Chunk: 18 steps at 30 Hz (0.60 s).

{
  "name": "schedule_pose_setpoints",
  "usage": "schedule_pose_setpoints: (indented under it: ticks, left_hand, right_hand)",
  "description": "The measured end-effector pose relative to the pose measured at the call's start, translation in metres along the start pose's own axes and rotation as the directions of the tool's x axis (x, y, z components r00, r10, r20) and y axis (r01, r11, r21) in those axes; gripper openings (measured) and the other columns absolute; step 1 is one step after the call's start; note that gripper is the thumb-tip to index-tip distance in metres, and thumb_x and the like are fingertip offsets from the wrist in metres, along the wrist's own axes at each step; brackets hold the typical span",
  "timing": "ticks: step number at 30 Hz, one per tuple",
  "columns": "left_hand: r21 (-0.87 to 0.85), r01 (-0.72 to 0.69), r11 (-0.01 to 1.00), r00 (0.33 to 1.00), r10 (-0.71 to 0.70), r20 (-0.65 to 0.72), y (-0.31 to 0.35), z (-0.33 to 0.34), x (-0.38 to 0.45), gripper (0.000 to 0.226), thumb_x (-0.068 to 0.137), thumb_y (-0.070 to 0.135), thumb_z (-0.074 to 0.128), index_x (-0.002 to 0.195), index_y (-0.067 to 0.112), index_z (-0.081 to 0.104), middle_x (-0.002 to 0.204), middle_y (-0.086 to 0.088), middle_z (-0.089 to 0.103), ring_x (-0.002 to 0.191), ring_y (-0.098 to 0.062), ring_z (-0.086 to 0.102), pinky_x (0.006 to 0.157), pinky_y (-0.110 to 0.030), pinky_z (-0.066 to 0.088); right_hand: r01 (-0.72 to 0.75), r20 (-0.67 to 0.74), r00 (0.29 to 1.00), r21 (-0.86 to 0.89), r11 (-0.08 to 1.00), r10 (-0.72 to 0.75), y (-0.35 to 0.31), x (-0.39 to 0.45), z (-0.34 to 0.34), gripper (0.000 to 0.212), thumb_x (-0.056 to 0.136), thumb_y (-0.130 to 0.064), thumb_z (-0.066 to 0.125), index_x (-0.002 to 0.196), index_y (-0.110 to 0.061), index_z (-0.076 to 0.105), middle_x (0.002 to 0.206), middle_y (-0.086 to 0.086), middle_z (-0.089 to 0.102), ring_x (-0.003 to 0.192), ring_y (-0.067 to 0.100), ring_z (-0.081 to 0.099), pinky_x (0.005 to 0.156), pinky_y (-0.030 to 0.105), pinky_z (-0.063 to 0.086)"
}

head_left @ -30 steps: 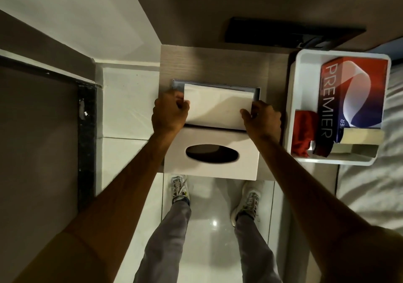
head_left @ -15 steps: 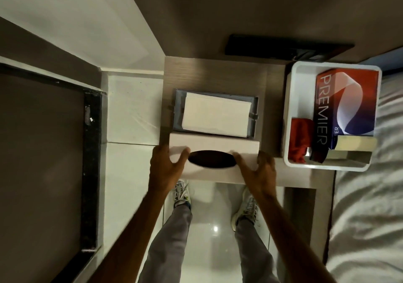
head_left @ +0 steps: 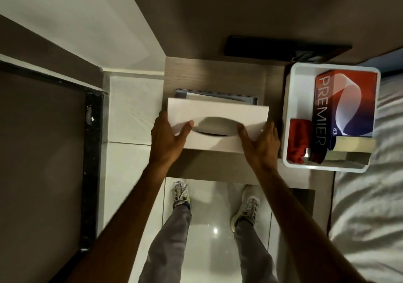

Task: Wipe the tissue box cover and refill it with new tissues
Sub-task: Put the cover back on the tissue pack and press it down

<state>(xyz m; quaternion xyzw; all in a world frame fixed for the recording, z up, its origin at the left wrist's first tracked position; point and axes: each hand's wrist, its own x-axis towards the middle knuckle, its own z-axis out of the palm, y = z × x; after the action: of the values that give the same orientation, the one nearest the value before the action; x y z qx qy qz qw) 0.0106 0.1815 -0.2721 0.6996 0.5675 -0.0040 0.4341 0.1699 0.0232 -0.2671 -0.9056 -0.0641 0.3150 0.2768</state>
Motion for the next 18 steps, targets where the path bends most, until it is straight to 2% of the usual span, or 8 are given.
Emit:
schedule_pose_setpoints:
  ticks: [3, 7, 10, 18]
  left_hand:
    - [0.043, 0.014, 0.999, 1.0, -0.015, 0.027, 0.017, 0.004, 0.02, 0.076, 0.089, 0.049, 0.069, 0.146, 0.01, 0.037, 0.144, -0.015, 0.051, 0.133, -0.033, 0.053, 0.107, -0.043, 0.05]
    - [0.106, 0.013, 0.994, 0.998, -0.018, 0.052, 0.025, 0.003, 0.036, 0.078, 0.089, 0.05, 0.068, 0.147, 0.008, 0.036, 0.146, -0.016, 0.049, 0.135, -0.034, 0.05, 0.109, -0.044, 0.047]
    - [0.129, 0.007, 0.992, 0.996, -0.018, 0.086, 0.025, 0.004, 0.042, 0.078, 0.089, 0.051, 0.067, 0.146, 0.007, 0.036, 0.145, -0.016, 0.05, 0.135, -0.035, 0.051, 0.109, -0.045, 0.048]
    - [0.167, 0.006, 0.986, 0.993, -0.025, 0.115, 0.021, 0.006, 0.048, 0.08, 0.09, 0.053, 0.065, 0.147, 0.007, 0.033, 0.146, -0.017, 0.049, 0.134, -0.037, 0.051, 0.109, -0.049, 0.049]
  right_hand:
    - [0.0, -0.01, 1.0, -0.011, 1.0, 0.0, -0.013, 0.022, 0.001, 0.072, 0.089, -0.046, 0.072, 0.141, -0.006, 0.042, 0.142, 0.017, 0.049, 0.13, 0.035, 0.048, 0.103, 0.044, 0.046]
    - [-0.014, 0.037, 0.999, -0.013, 1.0, 0.014, -0.019, 0.036, 0.003, 0.075, 0.09, -0.046, 0.071, 0.143, -0.003, 0.04, 0.145, 0.018, 0.049, 0.135, 0.036, 0.045, 0.11, 0.044, 0.043]
    - [-0.03, 0.045, 0.999, 0.005, 1.0, 0.03, -0.018, 0.043, 0.004, 0.079, 0.088, -0.049, 0.072, 0.144, -0.005, 0.04, 0.145, 0.018, 0.05, 0.134, 0.036, 0.048, 0.11, 0.052, 0.046]
    - [-0.041, 0.063, 0.997, -0.015, 0.999, 0.042, -0.019, 0.05, 0.007, 0.079, 0.089, -0.047, 0.071, 0.146, -0.005, 0.037, 0.148, 0.018, 0.046, 0.137, 0.036, 0.044, 0.112, 0.05, 0.044]
